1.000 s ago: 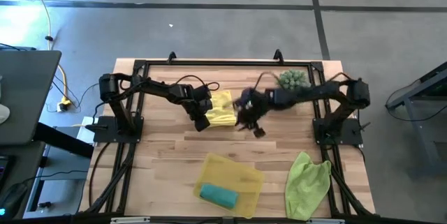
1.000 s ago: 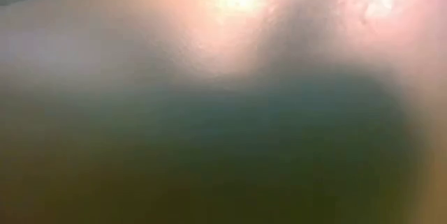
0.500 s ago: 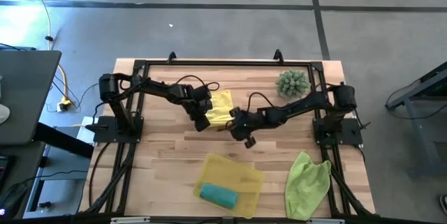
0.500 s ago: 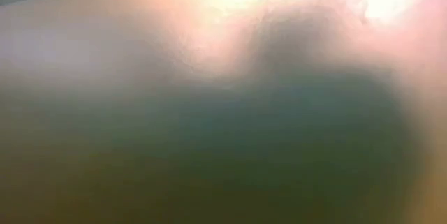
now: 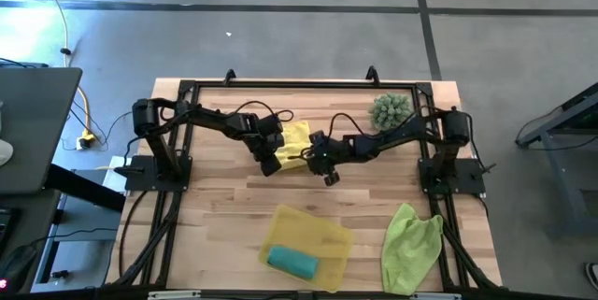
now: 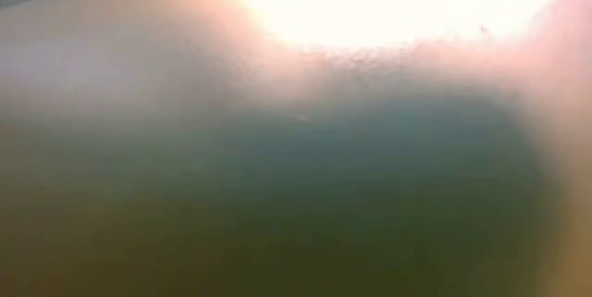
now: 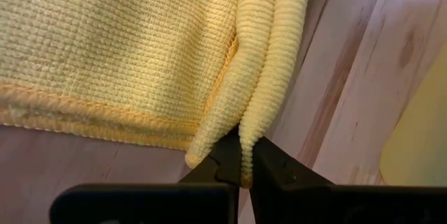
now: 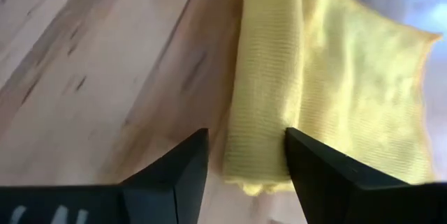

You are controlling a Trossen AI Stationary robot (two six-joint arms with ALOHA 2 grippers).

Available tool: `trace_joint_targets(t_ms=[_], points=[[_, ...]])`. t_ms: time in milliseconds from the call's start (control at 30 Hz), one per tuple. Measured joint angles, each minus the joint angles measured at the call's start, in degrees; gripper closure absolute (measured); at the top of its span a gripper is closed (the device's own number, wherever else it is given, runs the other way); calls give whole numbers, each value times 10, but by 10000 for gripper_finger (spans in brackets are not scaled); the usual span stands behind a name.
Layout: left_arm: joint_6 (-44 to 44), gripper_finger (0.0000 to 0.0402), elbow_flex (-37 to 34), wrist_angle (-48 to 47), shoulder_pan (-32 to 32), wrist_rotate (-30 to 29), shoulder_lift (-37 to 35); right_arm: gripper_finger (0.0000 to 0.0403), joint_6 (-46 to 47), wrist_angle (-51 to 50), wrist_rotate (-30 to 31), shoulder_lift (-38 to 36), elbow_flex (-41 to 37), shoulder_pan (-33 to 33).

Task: Roll microfiber towels into tight, uniform cylinder then place into a basket
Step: Roll the yellow towel

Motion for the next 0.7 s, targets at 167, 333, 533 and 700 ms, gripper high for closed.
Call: trace_joint_targets(t_ms=[167, 333, 533, 700], points=[[-1, 399, -2, 14, 1, 22, 1, 222, 4, 11, -27, 29, 2, -10], [-3, 393, 10, 14, 0, 32, 3, 224, 35, 12, -28, 36, 2, -21], [0, 371, 24, 7, -2, 44, 5, 271, 105, 0, -41, 37, 2, -38], [11, 353, 26, -2, -1, 47, 5, 331, 144, -15, -39, 38, 2, -41]])
